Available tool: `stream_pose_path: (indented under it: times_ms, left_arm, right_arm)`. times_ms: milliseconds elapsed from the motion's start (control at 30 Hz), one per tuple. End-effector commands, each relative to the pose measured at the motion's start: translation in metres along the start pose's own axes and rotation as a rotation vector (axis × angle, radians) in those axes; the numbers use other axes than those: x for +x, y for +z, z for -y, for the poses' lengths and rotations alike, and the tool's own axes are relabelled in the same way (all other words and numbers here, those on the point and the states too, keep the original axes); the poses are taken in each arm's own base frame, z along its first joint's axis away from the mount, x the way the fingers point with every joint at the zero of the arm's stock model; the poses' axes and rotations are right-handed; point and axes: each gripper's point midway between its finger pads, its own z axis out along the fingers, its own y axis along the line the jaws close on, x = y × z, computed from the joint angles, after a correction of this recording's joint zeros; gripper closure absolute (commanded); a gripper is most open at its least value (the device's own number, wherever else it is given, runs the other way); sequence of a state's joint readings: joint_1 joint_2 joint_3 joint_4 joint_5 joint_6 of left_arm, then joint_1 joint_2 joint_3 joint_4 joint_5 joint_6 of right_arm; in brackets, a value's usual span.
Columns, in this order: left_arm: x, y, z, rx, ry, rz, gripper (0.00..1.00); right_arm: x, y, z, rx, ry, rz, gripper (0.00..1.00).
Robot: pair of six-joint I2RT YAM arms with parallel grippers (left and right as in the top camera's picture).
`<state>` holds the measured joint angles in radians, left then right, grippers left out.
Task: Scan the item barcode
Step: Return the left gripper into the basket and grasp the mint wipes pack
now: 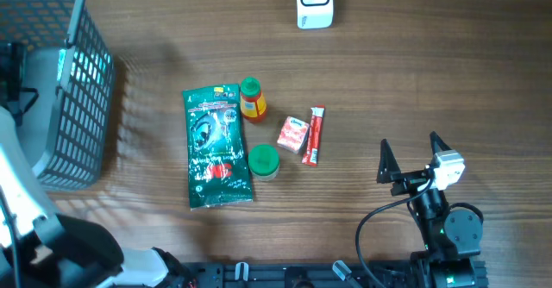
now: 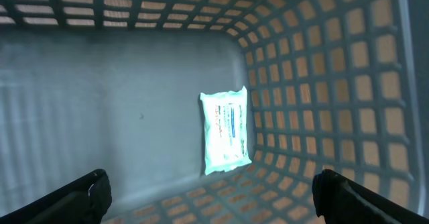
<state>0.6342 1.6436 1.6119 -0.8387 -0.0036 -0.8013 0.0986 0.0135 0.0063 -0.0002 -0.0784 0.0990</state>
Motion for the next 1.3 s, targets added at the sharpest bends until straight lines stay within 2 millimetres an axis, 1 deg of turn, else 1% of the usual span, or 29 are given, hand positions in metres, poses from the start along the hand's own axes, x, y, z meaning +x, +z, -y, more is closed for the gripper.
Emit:
stream_pose_path:
  times_ms: [0,133,233,333,433,533,600,700,833,867,900,967,1100,1133,1200,1233,1267]
  left_arm:
    - [0.009,0.041,0.003,0.076,-0.04,-0.155,0.0]
    - [0.024,0.089,-0.004,0.06,-0.05,-0.233,0.0]
    - [0.036,0.116,-0.005,0.05,-0.038,-0.259,0.0]
    - [0.053,0.141,0.003,0.085,-0.024,-0.304,0.0]
    - [0.063,0.155,0.009,0.11,-0.014,-0.327,0.0]
    - [0.071,0.166,0.01,0.11,-0.004,-0.336,0.01]
    - [0.08,0.175,0.007,0.099,0.001,-0.353,0.01]
    - [0.094,0.187,0.001,0.073,0.005,-0.383,0.07]
    - [0.111,0.203,-0.004,0.057,0.017,-0.411,0.17]
    - [0.114,0.205,-0.004,0.054,0.02,-0.417,0.24]
    - [0.119,0.208,-0.003,0.054,0.026,-0.422,0.28]
    - [0.123,0.209,0.0,0.057,0.037,-0.421,0.29]
    - [0.126,0.21,0.01,0.086,0.055,-0.408,0.3]
    - [0.124,0.211,0.007,0.066,0.061,-0.389,0.34]
    - [0.123,0.214,-0.001,0.026,0.063,-0.372,0.45]
    - [0.122,0.215,-0.006,0.0,0.064,-0.364,0.53]
    - [0.121,0.215,-0.014,-0.037,0.065,-0.356,0.67]
  right_arm:
    - [-0.002,0.0,-0.002,-0.012,-0.015,0.01,0.0]
    - [-0.002,0.0,-0.002,-0.012,-0.015,0.01,0.0]
    - [-0.002,0.0,-0.002,-0.012,-0.015,0.01,0.0]
    - [-0.002,0.0,-0.002,-0.012,-0.015,0.01,0.0]
    - [-0.002,0.0,-0.002,-0.012,-0.015,0.01,0.0]
    - [-0.002,0.0,-0.002,-0.012,-0.015,0.01,0.0]
    - [-0.002,0.0,-0.002,-0.012,-0.015,0.01,0.0]
    - [-0.002,0.0,-0.002,-0.012,-0.015,0.01,0.0]
    - [-0.002,0.0,-0.002,-0.012,-0.015,0.01,0.0]
    - [-0.002,0.0,-0.002,-0.012,-0.015,0.01,0.0]
    - [-0.002,0.0,-0.002,-0.012,-0.015,0.01,0.0]
    - [-0.002,0.0,-0.002,-0.012,-0.015,0.01,0.0]
    - [-0.002,0.0,-0.002,-0.012,-0.015,0.01,0.0]
    - [-0.002,0.0,-0.002,-0.012,-0.015,0.01,0.0]
    - [-0.002,0.0,-0.002,-0.012,-0.015,0.01,0.0]
    - [-0.002,0.0,-0.002,-0.012,-0.015,0.01,0.0]
    - [-0.002,0.0,-0.002,-0.012,-0.015,0.01,0.0]
